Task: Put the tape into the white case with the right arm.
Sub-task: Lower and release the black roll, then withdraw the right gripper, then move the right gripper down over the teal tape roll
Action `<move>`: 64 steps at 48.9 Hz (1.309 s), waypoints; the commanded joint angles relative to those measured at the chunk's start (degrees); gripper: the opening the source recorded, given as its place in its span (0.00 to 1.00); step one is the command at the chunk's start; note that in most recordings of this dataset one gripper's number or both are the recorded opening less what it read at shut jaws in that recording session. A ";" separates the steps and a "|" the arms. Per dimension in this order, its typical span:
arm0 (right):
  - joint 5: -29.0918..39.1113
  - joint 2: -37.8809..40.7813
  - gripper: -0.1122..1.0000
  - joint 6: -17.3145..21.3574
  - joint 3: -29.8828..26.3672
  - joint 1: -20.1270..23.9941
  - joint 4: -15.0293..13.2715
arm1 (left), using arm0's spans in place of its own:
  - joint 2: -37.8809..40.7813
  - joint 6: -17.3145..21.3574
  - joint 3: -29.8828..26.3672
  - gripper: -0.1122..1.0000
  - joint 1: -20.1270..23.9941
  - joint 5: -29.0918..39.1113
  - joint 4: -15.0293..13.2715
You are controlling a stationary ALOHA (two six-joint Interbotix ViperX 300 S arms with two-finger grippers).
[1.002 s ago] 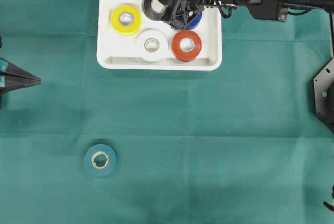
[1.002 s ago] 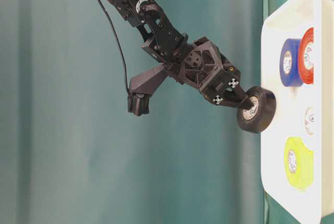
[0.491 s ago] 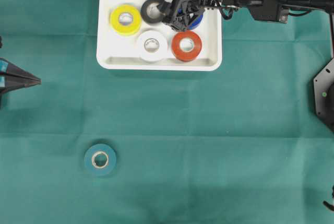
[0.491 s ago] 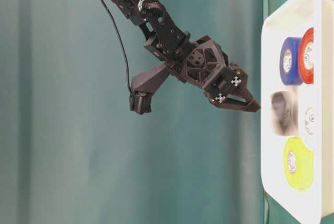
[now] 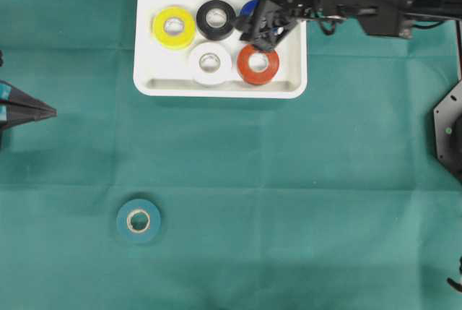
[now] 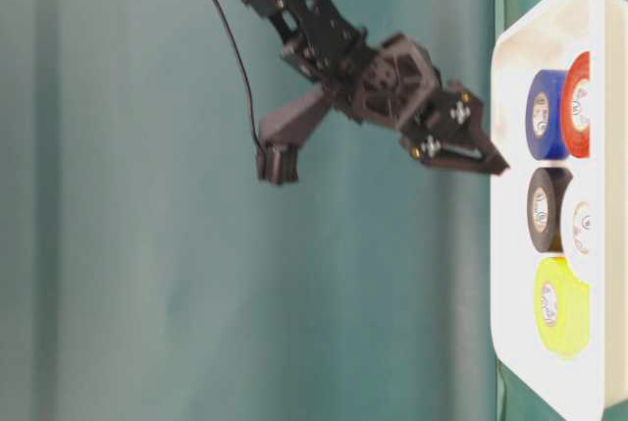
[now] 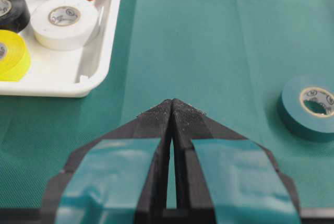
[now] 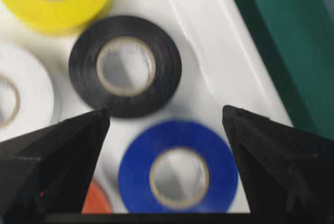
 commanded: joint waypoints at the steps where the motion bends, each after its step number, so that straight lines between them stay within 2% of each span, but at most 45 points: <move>1: -0.44 -4.48 0.60 0.18 2.11 0.00 -0.09 | 0.44 0.00 -0.62 0.11 0.18 -0.18 -0.09; 13: -0.88 -12.83 0.60 0.09 11.51 0.00 -0.09 | 0.26 0.00 -0.62 0.11 0.18 -0.18 -0.09; 40: -6.59 -31.99 0.60 0.62 31.64 0.00 -0.09 | -3.43 0.00 0.00 0.11 0.18 0.44 -0.09; 51: -7.29 -37.09 0.60 0.70 35.60 0.00 -0.09 | -3.34 0.00 0.00 0.11 0.18 0.53 -0.09; 64: -7.73 -37.53 0.60 0.79 36.65 0.35 -0.09 | -3.34 0.09 0.00 0.11 0.18 0.53 -0.09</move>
